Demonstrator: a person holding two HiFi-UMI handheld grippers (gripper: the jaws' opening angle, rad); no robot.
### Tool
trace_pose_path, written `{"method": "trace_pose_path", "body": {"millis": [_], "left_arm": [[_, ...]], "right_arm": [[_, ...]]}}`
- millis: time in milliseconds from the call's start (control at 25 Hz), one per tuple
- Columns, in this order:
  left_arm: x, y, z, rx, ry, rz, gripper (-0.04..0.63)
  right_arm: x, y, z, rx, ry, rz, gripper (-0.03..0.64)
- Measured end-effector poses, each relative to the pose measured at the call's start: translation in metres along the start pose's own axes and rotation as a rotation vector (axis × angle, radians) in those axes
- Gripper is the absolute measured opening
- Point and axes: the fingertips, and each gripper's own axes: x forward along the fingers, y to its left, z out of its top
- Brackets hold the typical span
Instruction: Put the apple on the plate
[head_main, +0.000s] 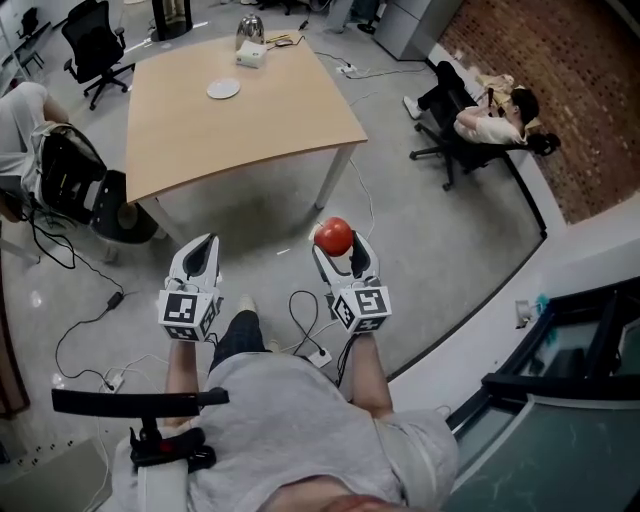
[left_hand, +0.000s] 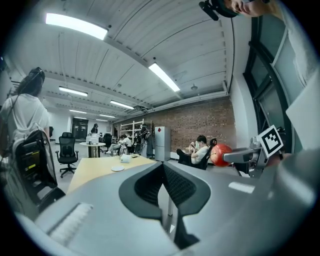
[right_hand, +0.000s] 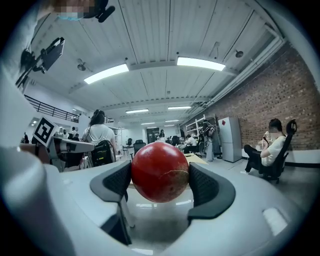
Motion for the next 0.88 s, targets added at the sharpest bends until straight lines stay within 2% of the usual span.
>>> {"method": "trace_pose_path", "body": {"millis": [440,880], "left_arm": [[0.094,0.01,0.003,-0.011,0.001,-0.053,0.02],[0.226,0.055,0.025,0.003,0.002,-0.09,0.02]], "right_arm": [[0.053,-0.058,0.005,-0.005,0.023,-0.041,0.367],[0.166,-0.122,0.021,0.003,0.028,-0.053,0.367]]}}
